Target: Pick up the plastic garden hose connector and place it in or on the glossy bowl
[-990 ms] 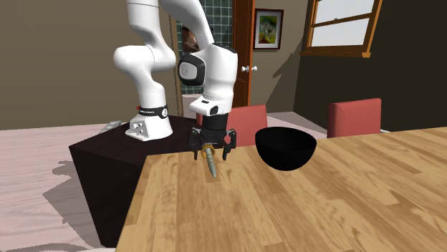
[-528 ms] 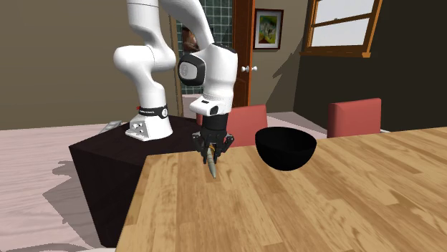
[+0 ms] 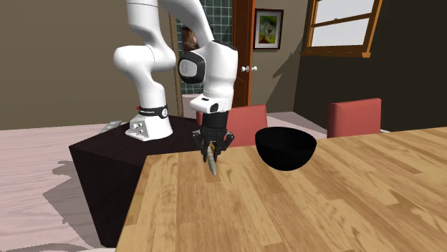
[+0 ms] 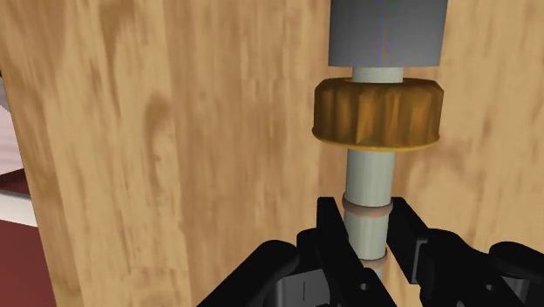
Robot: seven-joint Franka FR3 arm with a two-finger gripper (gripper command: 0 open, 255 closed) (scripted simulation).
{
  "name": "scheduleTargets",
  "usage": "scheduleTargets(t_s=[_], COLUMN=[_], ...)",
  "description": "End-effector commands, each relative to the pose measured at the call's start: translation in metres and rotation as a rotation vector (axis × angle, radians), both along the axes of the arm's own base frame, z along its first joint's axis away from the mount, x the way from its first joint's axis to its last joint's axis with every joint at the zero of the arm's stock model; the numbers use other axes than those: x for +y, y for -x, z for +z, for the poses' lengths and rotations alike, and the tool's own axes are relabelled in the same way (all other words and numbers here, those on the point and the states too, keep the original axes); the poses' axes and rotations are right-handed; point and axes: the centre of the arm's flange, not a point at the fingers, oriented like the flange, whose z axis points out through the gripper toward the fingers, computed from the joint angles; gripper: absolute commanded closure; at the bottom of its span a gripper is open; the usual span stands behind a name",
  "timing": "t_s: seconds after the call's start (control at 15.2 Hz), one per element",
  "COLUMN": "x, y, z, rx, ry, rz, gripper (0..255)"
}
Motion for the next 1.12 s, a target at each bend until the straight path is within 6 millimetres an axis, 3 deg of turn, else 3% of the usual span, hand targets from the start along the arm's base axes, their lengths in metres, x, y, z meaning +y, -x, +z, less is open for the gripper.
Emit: scheduleTargets(t_s=[0.0,1.06], x=[0.000,0.000], y=[0.001,0.001], z=[0.009,0.093], rx=[0.000,0.000], ry=[0.000,0.000], rz=[0.000,0.000], gripper=[255,255])
